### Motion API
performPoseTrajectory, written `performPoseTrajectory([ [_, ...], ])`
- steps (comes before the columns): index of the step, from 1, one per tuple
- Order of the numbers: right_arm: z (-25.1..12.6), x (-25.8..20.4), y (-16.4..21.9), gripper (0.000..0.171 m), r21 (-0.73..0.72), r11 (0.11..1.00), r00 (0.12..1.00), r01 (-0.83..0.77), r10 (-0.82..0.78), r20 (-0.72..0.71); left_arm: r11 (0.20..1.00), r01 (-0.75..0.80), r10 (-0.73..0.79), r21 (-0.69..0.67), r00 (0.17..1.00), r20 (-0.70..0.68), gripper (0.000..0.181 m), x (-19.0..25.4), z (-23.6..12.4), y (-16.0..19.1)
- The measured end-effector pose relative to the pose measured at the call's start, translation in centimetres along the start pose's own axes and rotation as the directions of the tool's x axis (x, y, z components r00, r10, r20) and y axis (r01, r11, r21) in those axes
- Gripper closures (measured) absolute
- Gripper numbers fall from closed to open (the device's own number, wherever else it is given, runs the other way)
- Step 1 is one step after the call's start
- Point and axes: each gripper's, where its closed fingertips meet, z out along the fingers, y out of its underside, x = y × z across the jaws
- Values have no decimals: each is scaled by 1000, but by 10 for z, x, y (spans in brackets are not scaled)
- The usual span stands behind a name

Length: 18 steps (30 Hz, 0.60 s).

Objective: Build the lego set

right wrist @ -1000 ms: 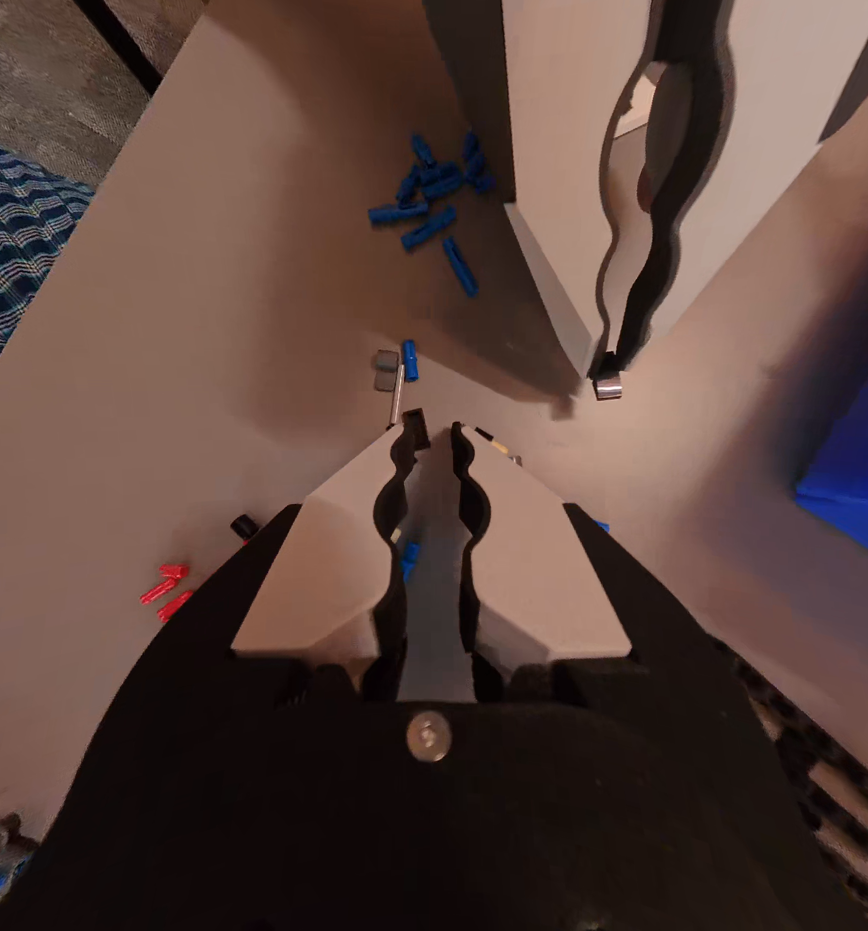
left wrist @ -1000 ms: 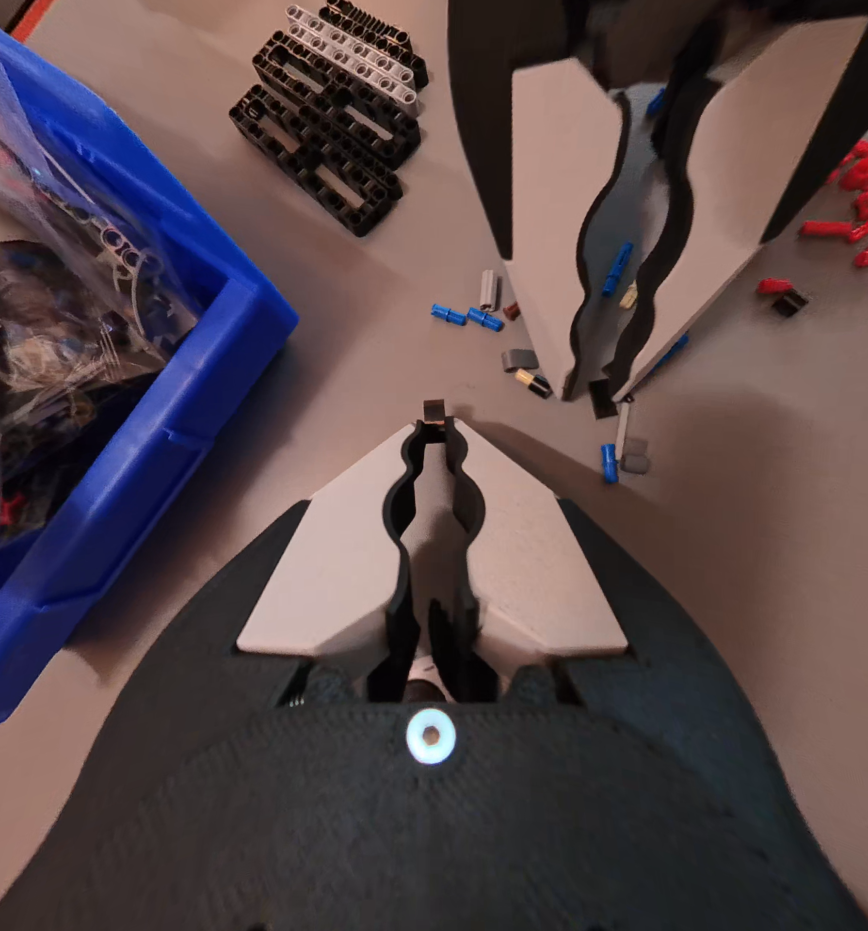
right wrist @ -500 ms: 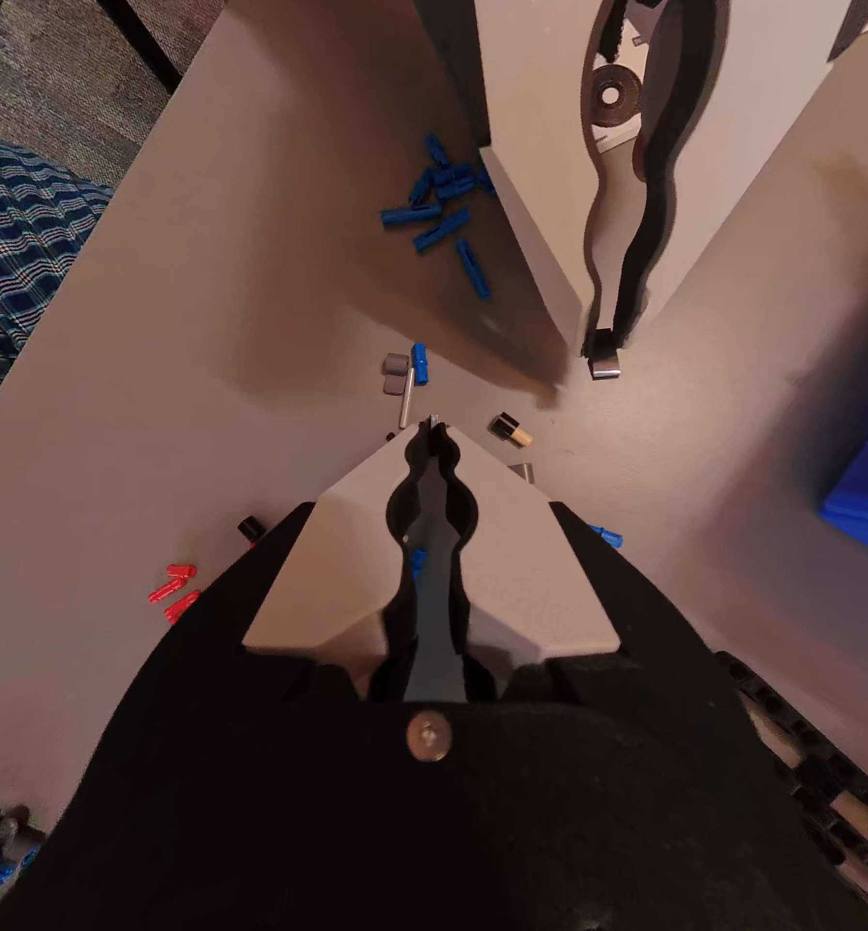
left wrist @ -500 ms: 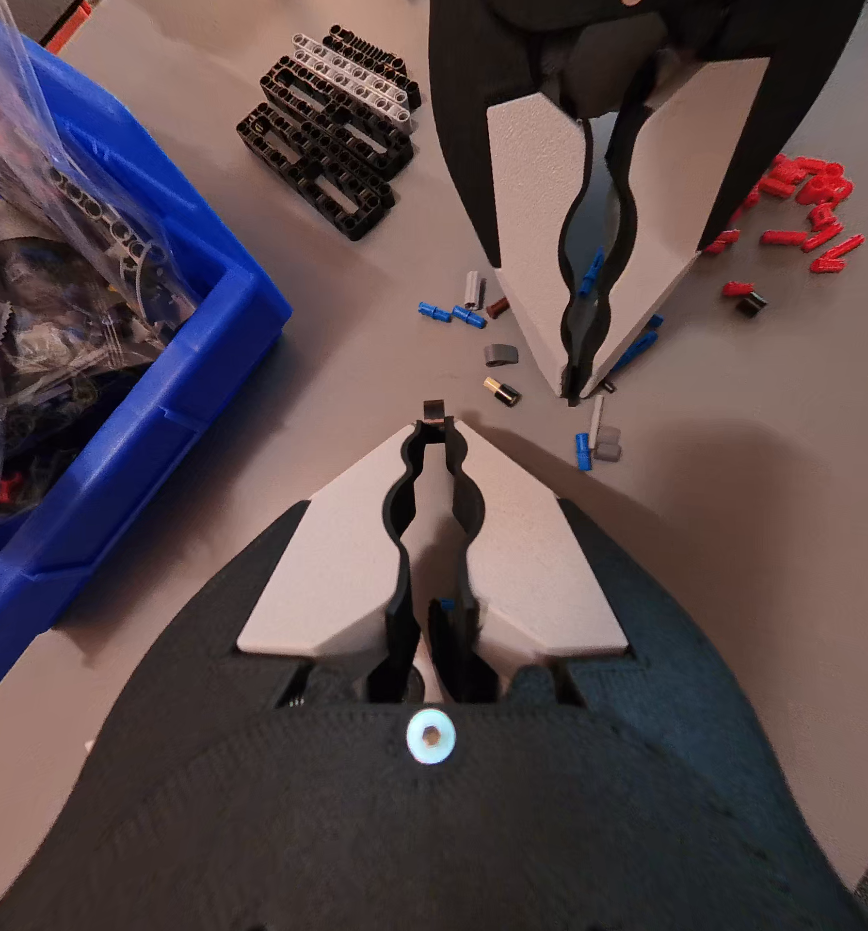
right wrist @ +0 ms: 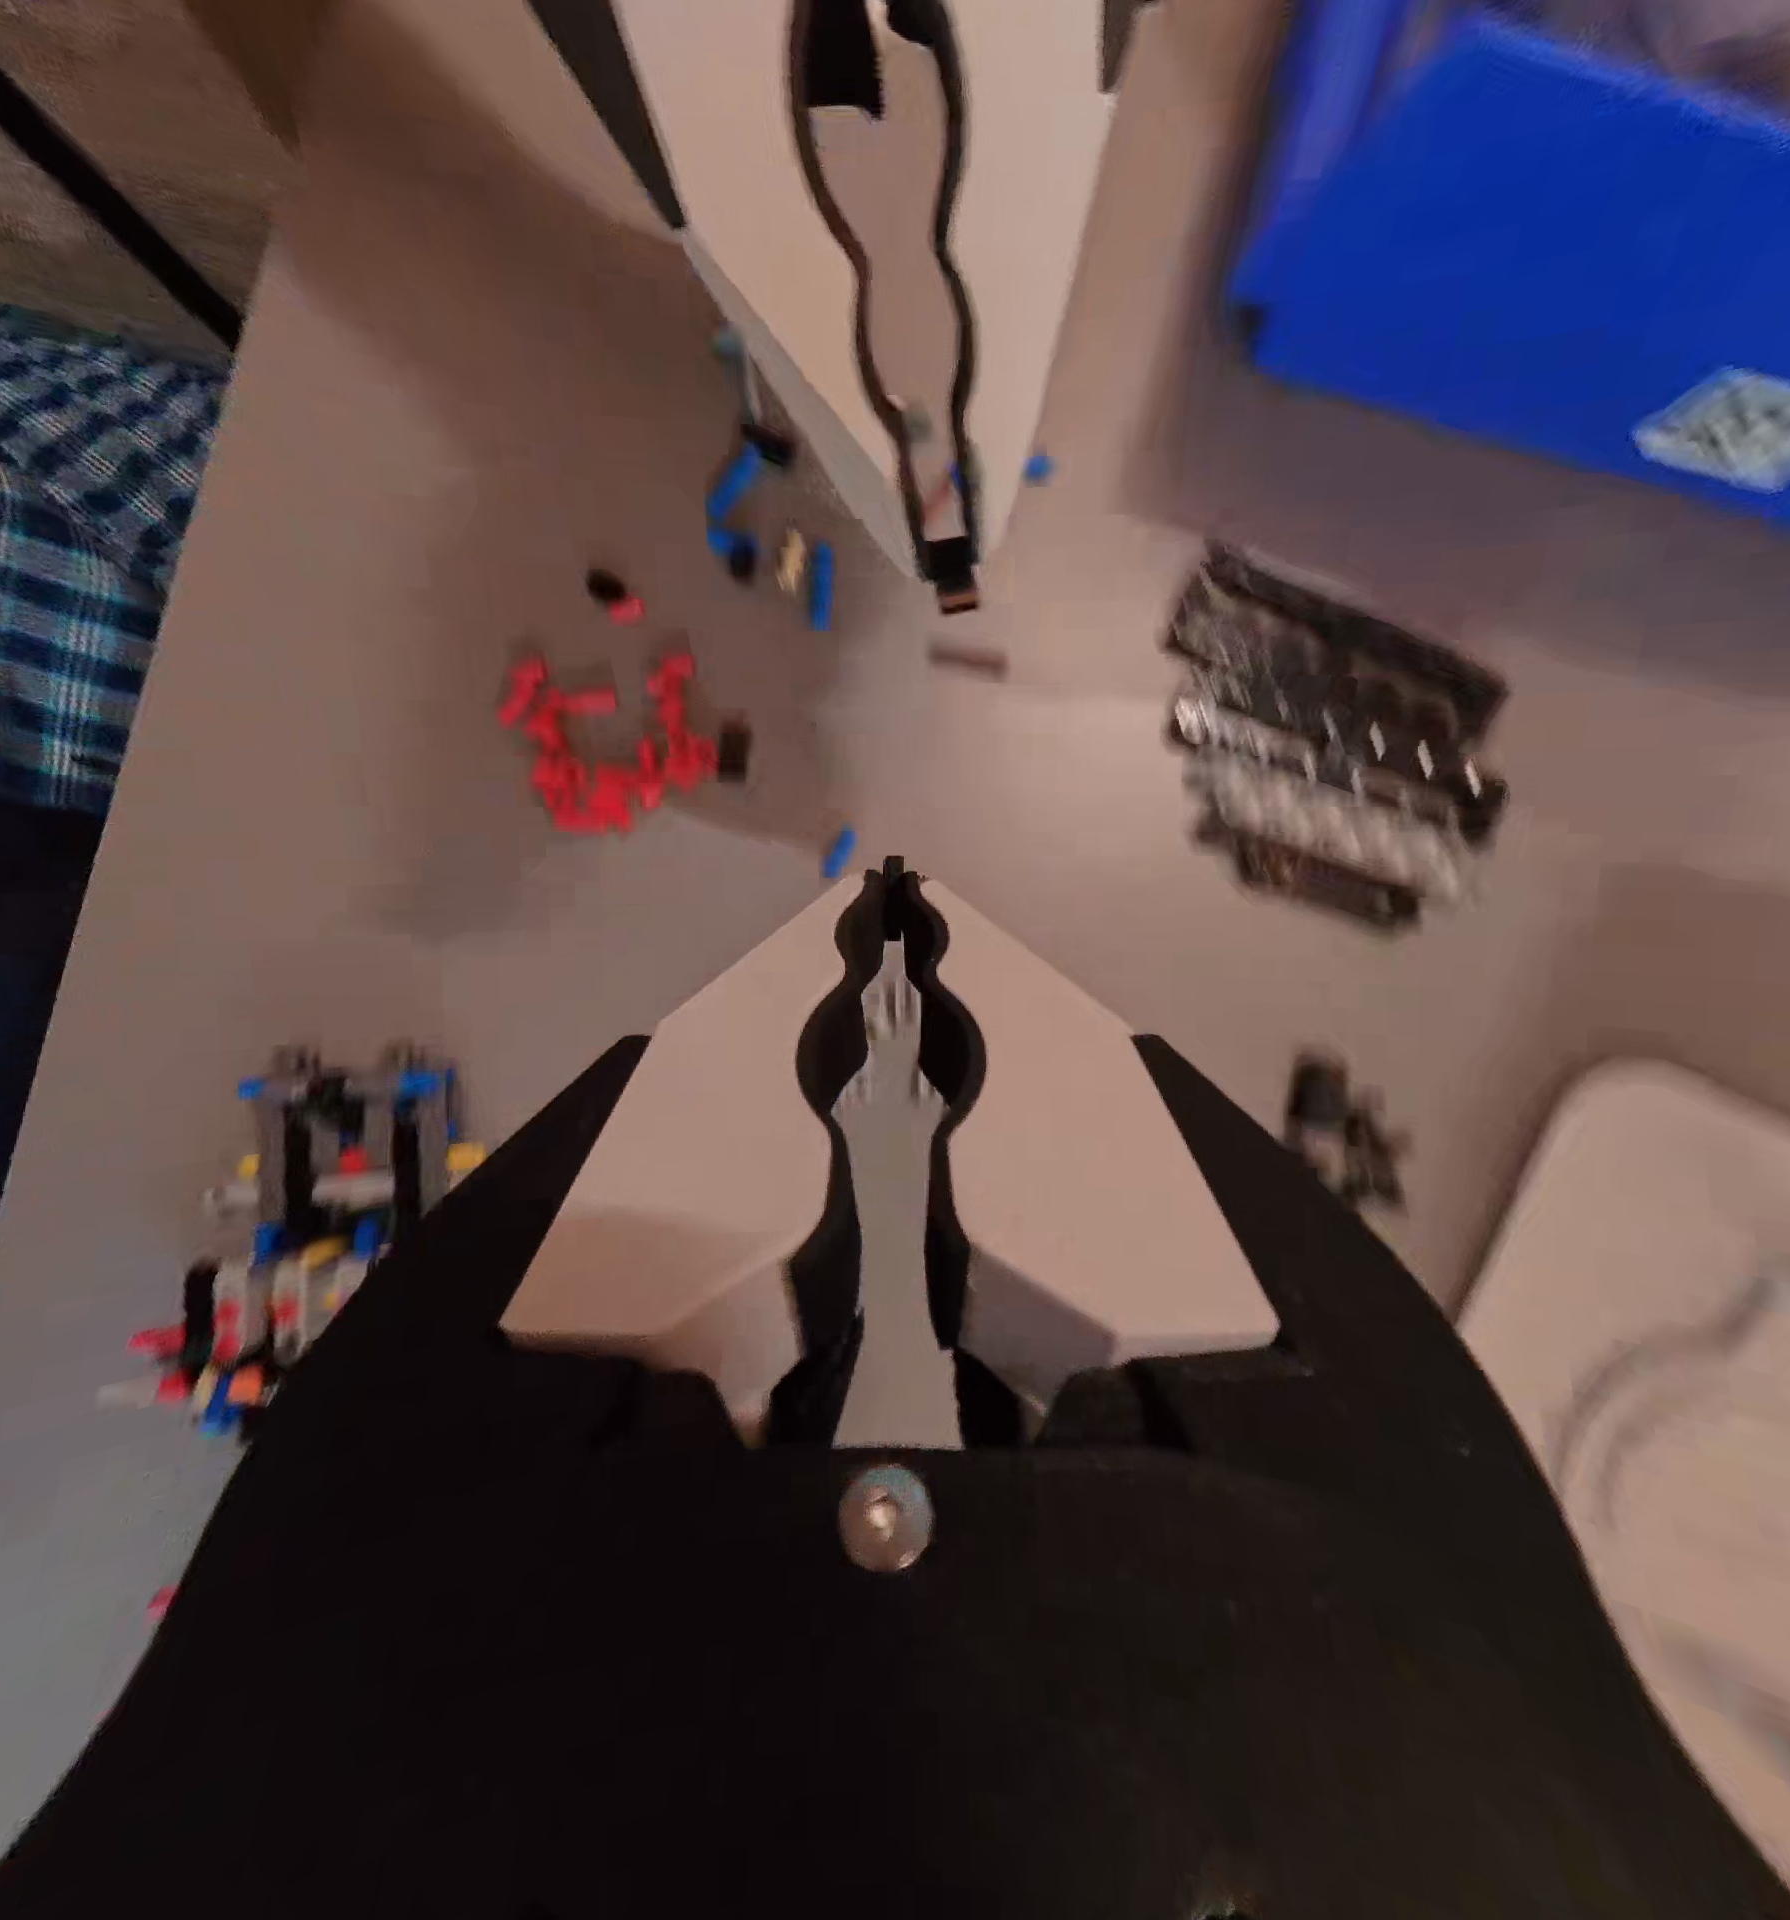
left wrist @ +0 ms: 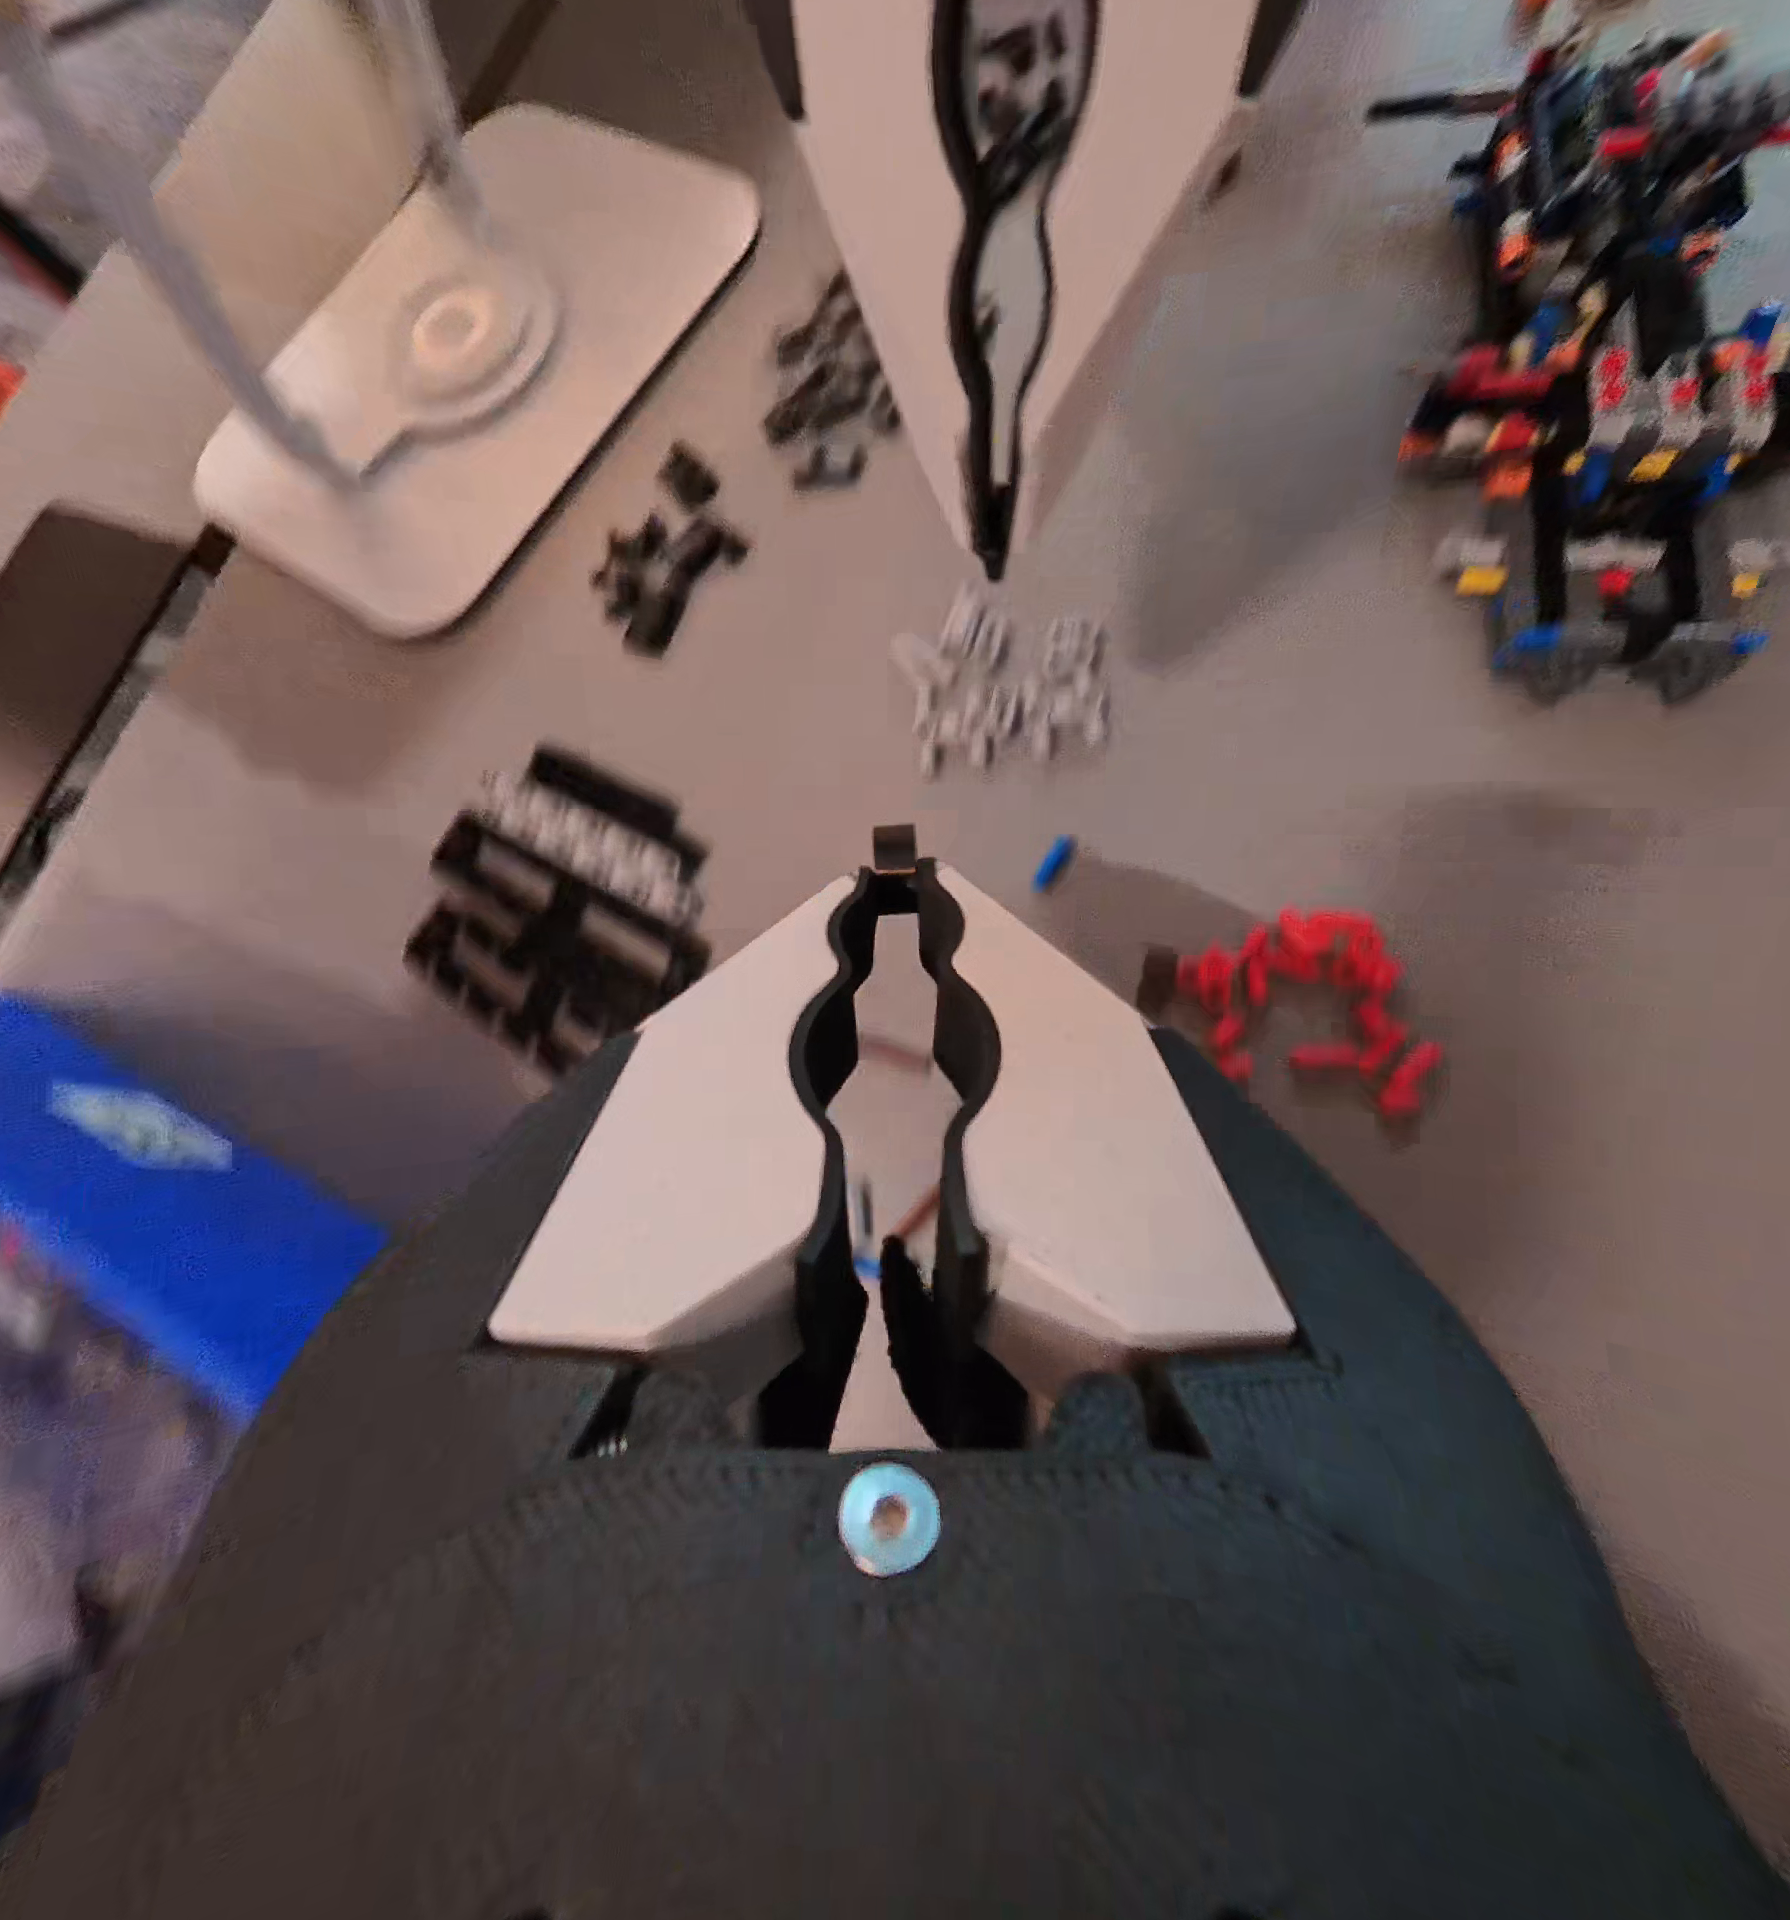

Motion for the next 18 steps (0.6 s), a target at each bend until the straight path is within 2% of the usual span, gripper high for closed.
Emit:
performPoseTrajectory([
  [5, -86, 10, 90, 171, -18, 975, 960, -222, 215, -180, 989, -145, 148, 29, 984, -103, 176, 26, 72, -96],
  [9, -126, 18, 172, 171, -36, 916, 876, -399, 369, -310, 981, -193, 194, 20, 965, -174, 176, 42, 149, -145],
  [13, -129, 20, 236, 171, -46, 853, 810, -520, 475, -343, 991, -135, 132, 8, 957, -257, 176, 58, 215, -169],
  [18, -117, 14, 276, 170, -70, 816, 782, -574, 521, -340, 991, -136, 135, 8, 965, -223, 176, 62, 253, -183],
])
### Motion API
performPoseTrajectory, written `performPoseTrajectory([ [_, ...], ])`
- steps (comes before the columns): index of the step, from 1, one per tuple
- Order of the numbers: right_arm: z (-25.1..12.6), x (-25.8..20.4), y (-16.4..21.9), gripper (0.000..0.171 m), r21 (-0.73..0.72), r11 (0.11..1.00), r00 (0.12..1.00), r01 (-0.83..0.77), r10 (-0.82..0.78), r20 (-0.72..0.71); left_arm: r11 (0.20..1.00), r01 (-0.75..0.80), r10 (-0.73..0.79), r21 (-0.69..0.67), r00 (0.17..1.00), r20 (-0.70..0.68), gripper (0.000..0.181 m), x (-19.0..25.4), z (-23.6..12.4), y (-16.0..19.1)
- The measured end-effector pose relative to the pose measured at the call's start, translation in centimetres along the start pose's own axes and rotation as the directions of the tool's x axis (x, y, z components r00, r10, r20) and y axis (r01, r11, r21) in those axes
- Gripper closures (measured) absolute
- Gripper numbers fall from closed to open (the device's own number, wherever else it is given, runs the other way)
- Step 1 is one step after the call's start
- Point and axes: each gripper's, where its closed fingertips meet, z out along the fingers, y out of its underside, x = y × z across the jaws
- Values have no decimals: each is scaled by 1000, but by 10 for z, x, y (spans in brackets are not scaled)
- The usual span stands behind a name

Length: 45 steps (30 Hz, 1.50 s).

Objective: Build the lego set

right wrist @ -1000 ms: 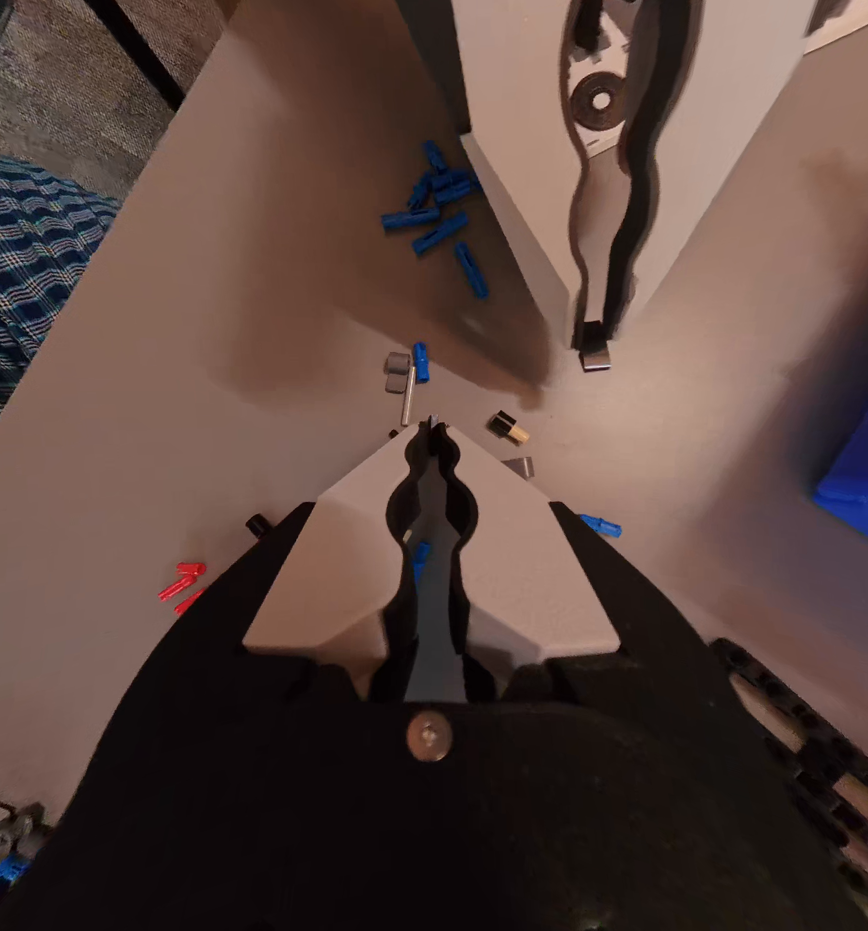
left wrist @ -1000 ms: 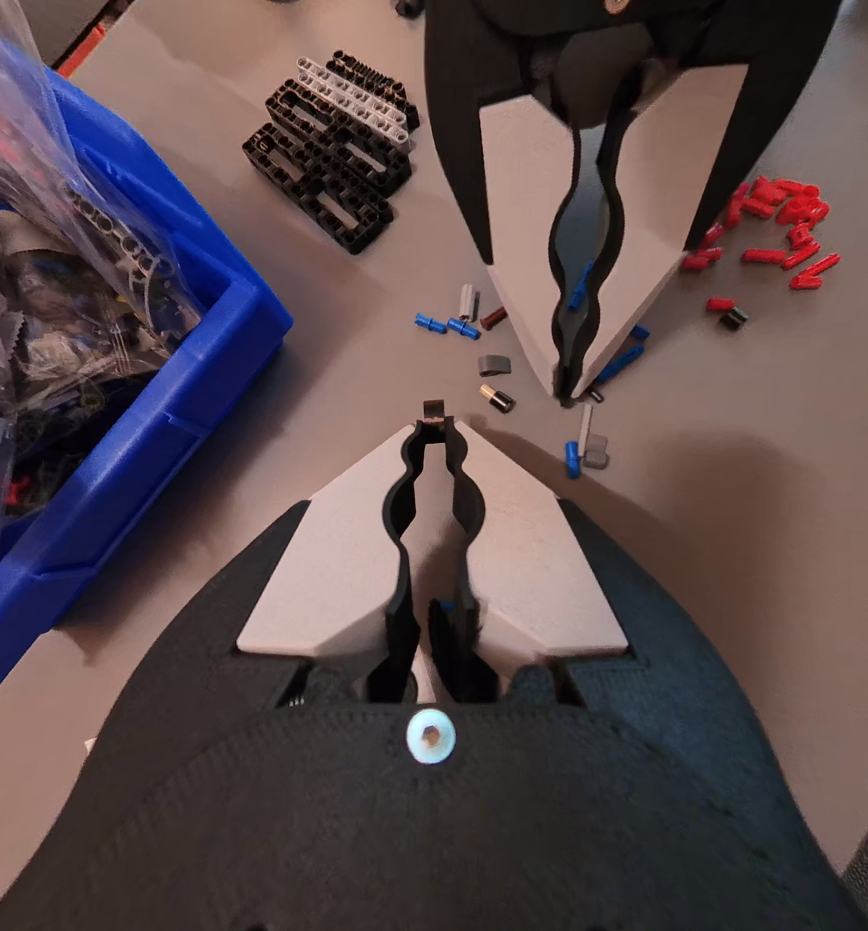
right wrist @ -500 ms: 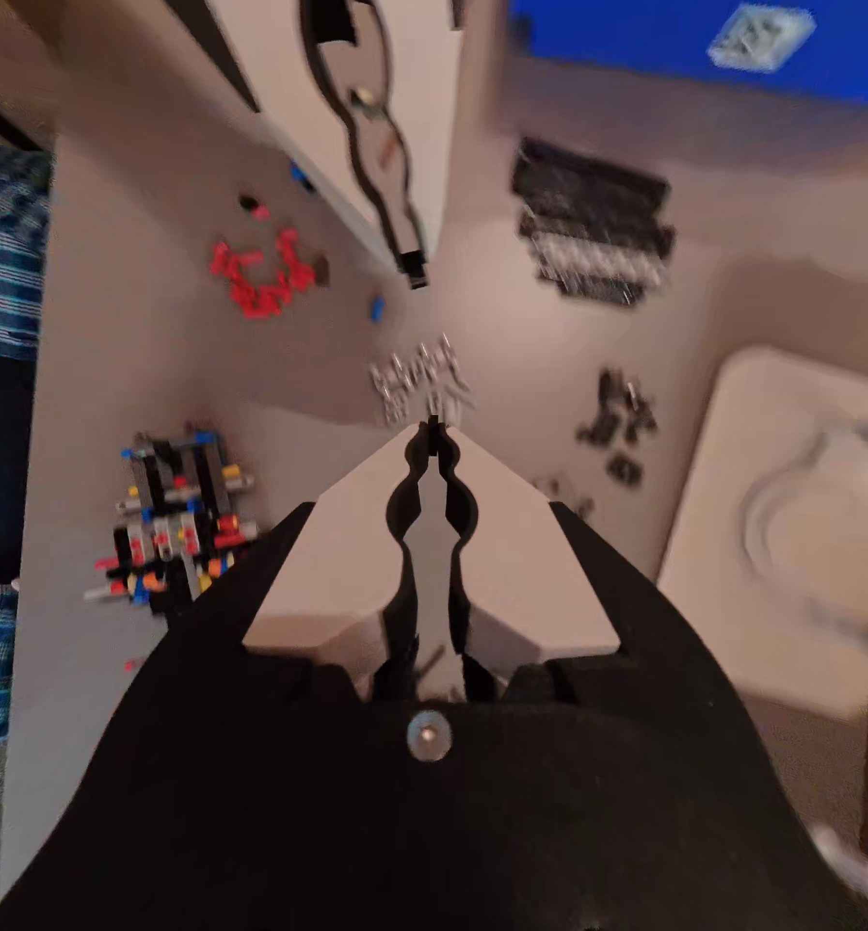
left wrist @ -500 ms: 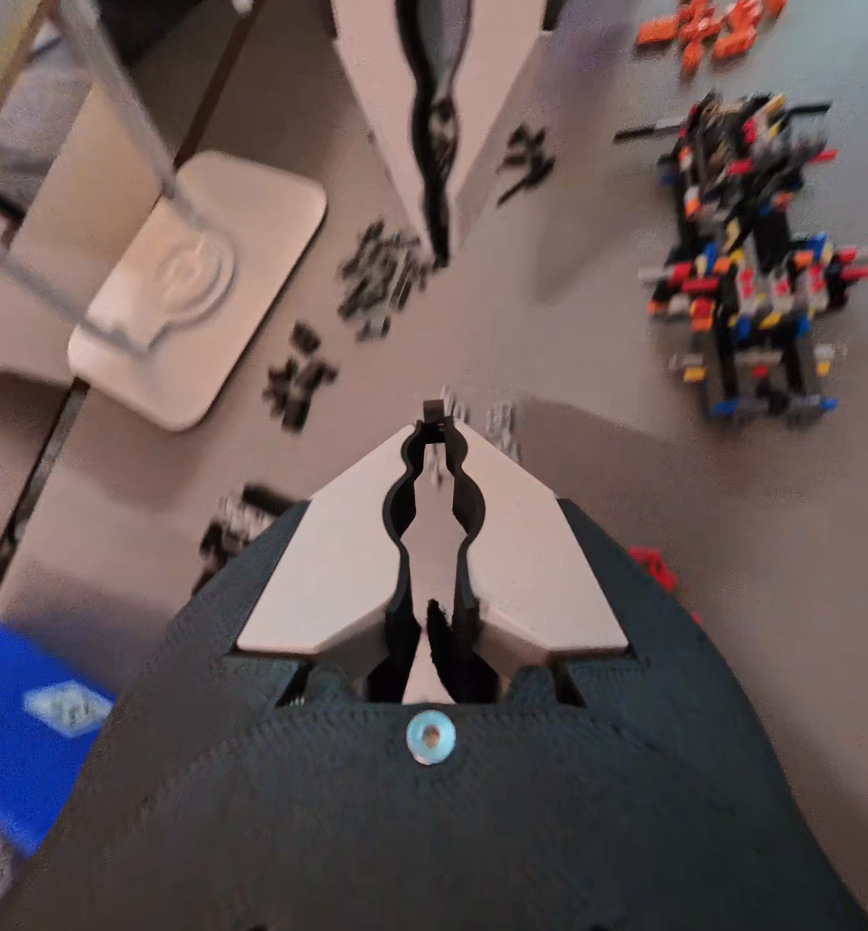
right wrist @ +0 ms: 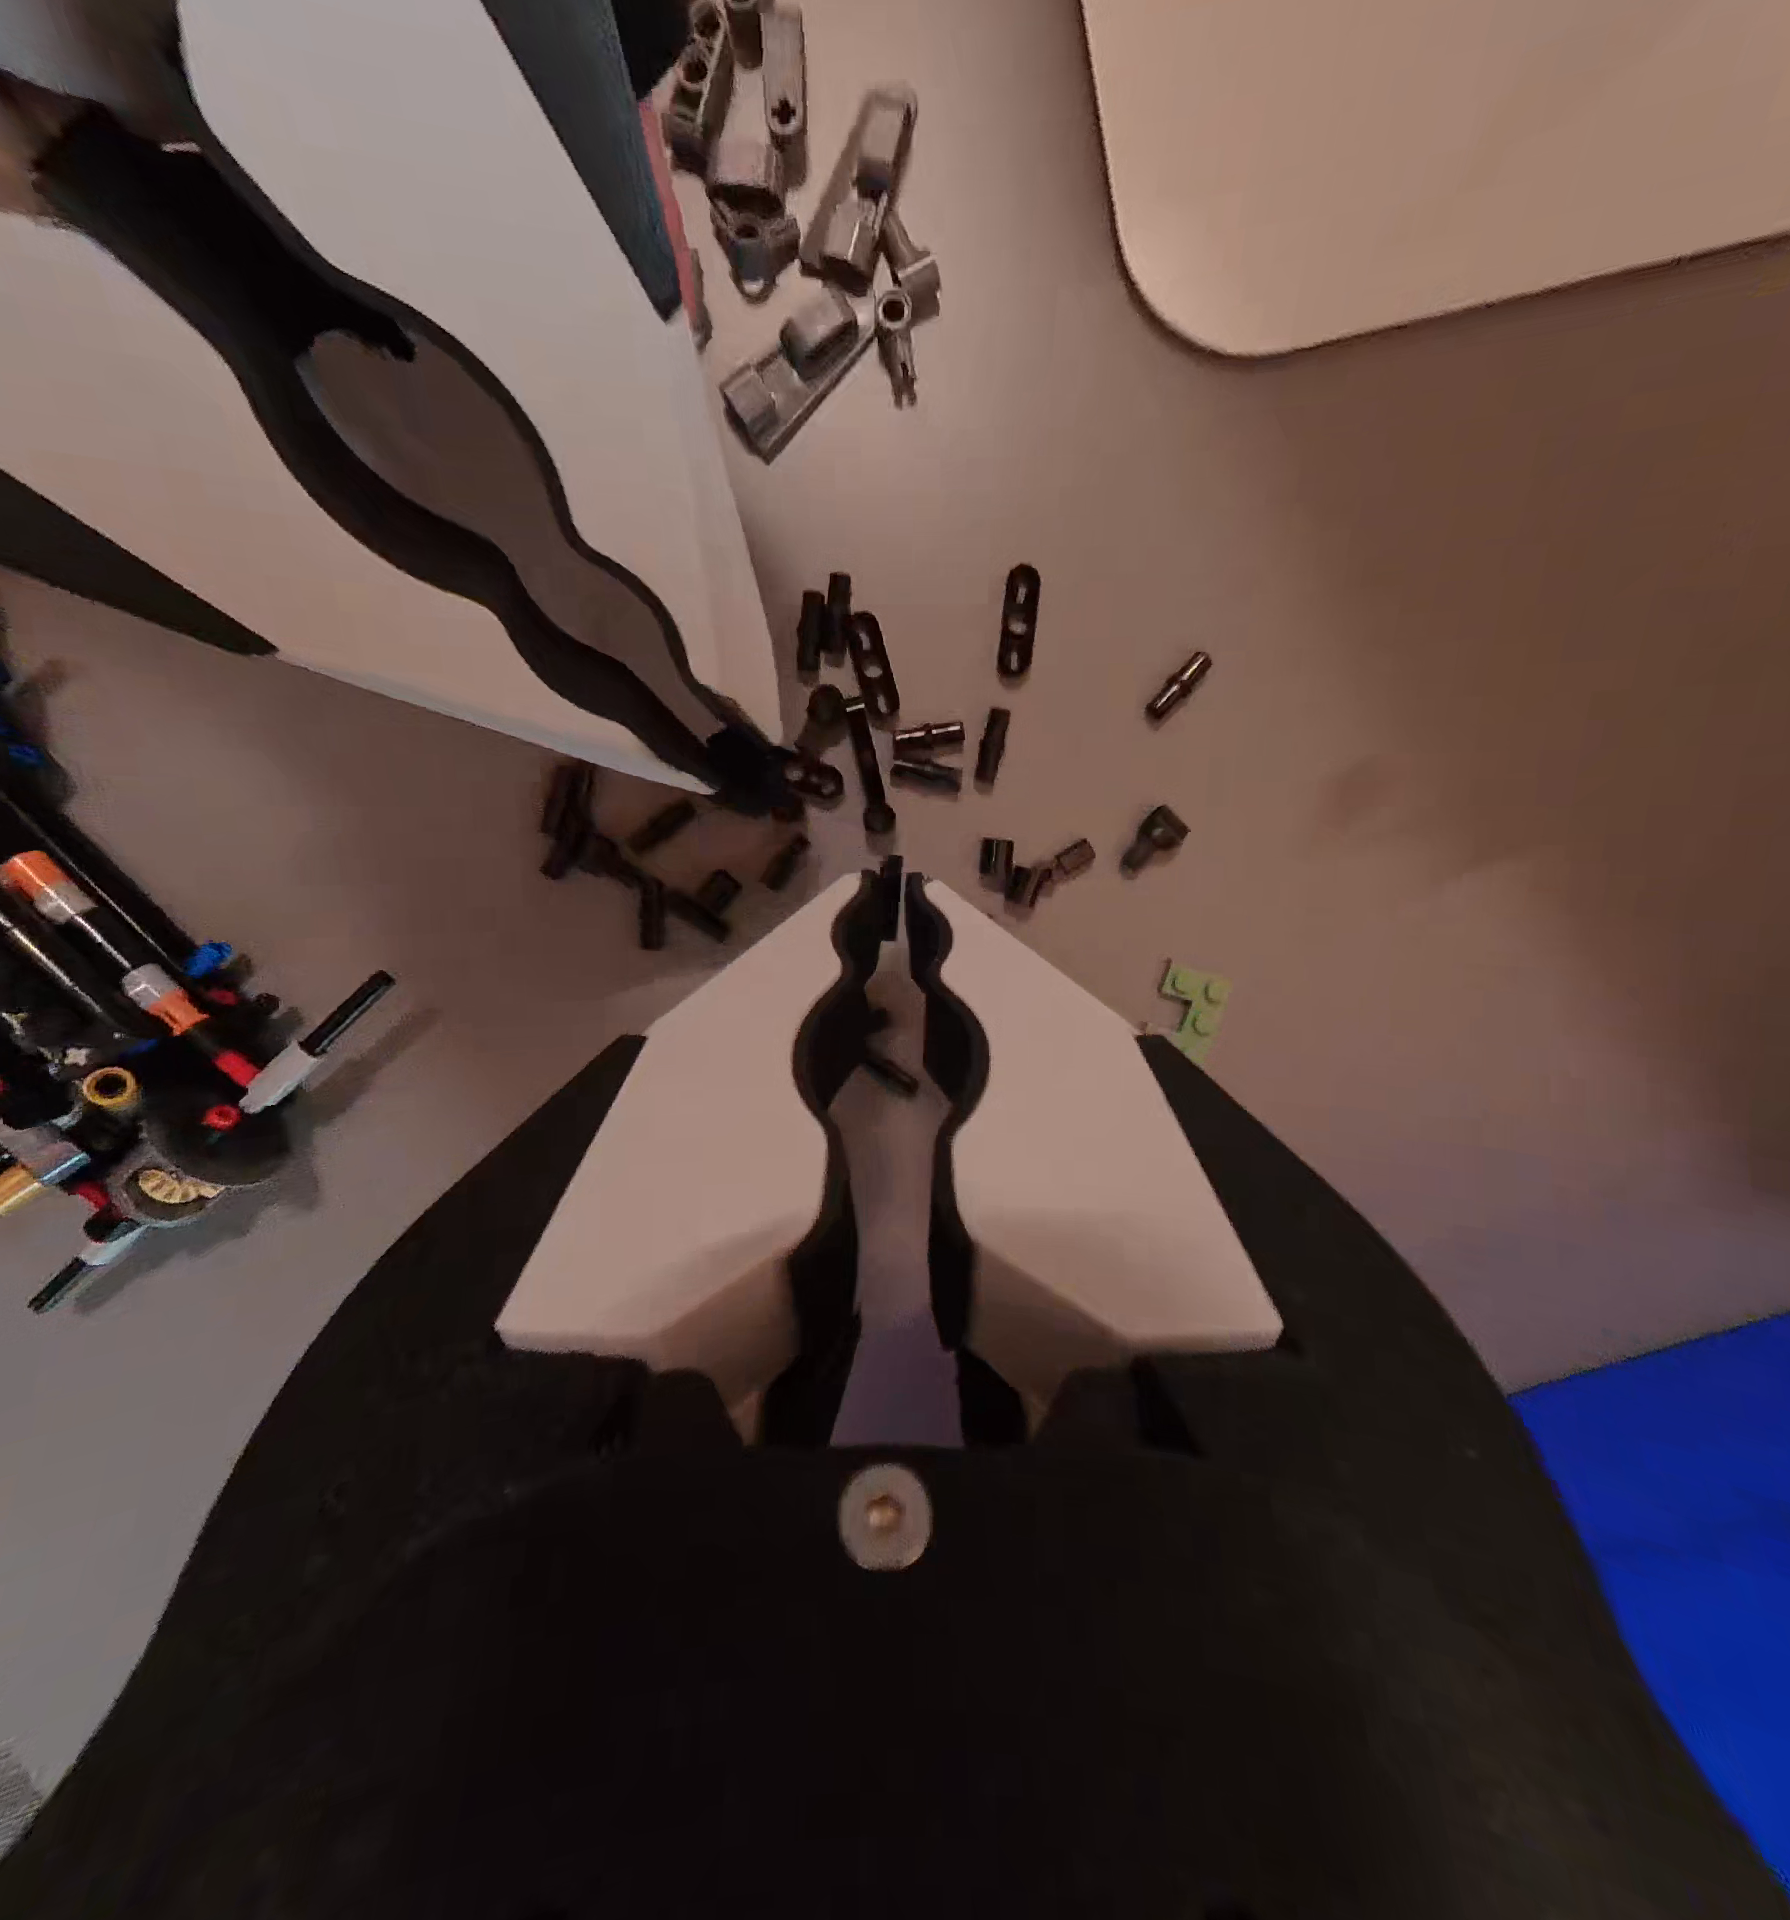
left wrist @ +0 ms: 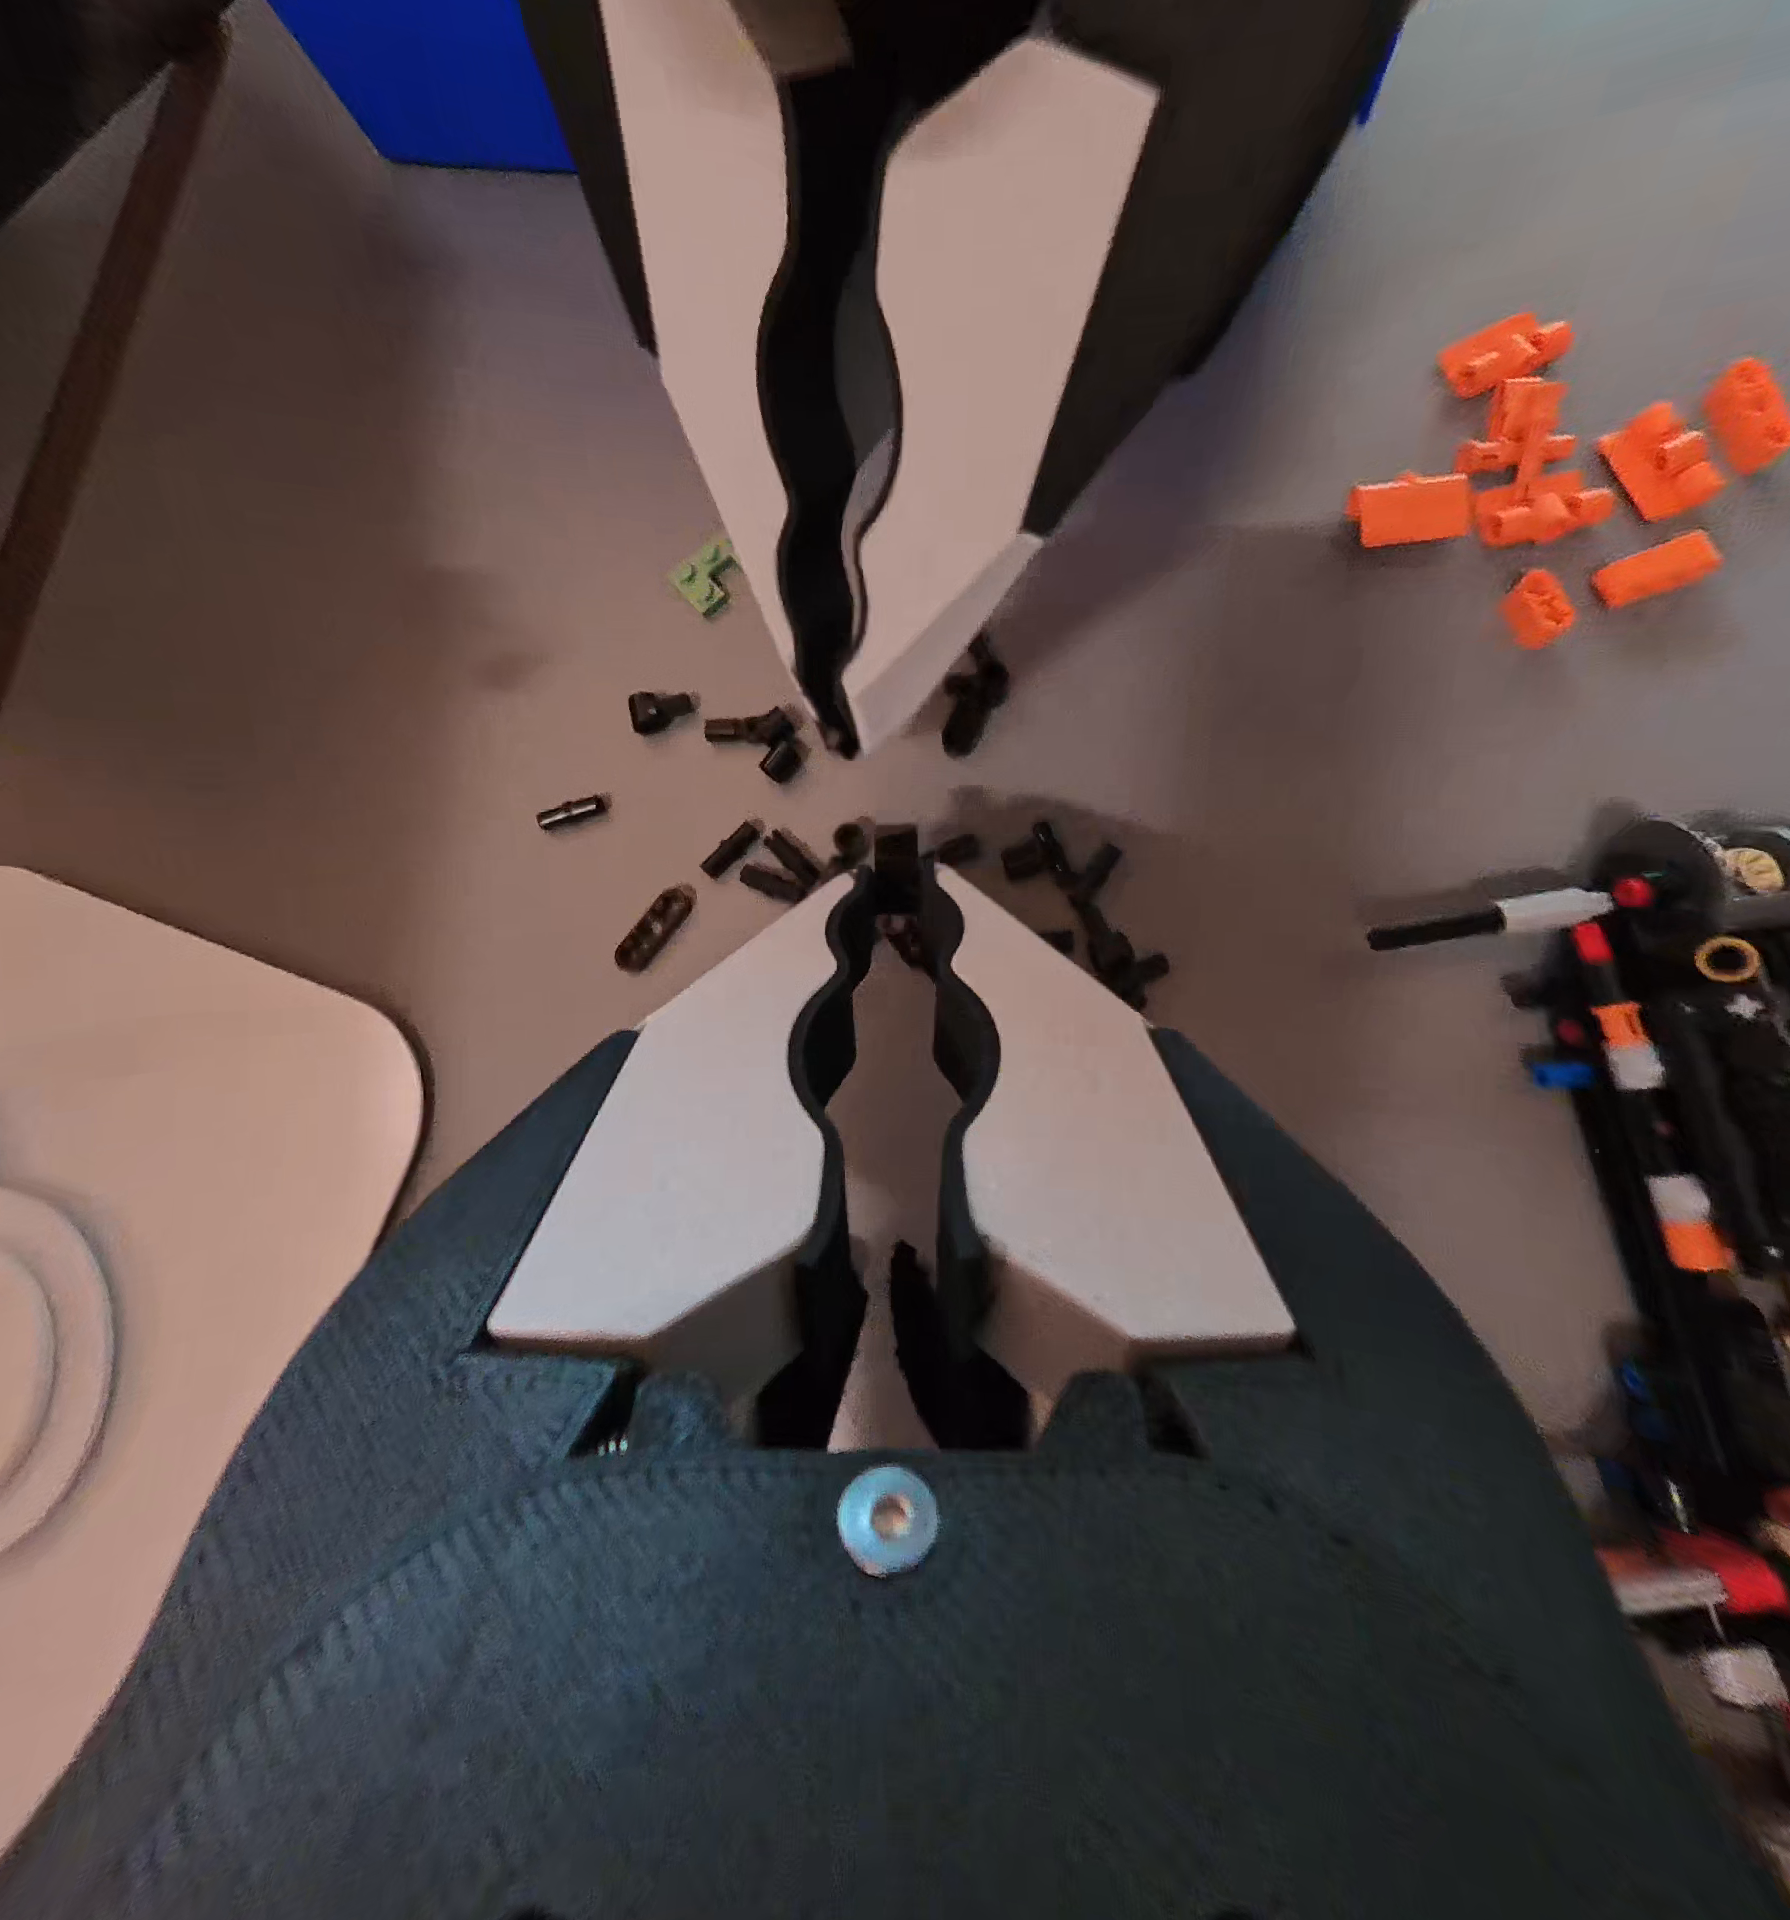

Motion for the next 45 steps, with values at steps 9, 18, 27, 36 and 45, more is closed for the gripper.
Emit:
performPoseTrajectory([
  [9, 4, 2, 4, 169, 27, 1000, 1000, 14, -13, -3, 1000, -1, 1, -7, 1000, 14, 175, -8, 9, -5],
  [18, -34, -52, -47, 161, 194, 974, 987, 119, -137, 84, 1000, -29, 27, 11, 991, 128, 176, -3, -96, 13],
  [27, -1, -178, -143, 158, 308, 872, 855, 379, -458, 245, 983, 138, -94, -118, 943, 320, 177, 32, -234, 148],
  [36, 60, -238, -192, 157, 275, 809, 750, 520, -586, 306, 943, 279, -201, -181, 911, 359, 175, 87, -250, 248],
  [45, 73, -244, -196, 160, 268, 821, 744, 504, -570, 348, 954, 114, -27, -276, 953, 301, 173, 91, -233, 268],
])
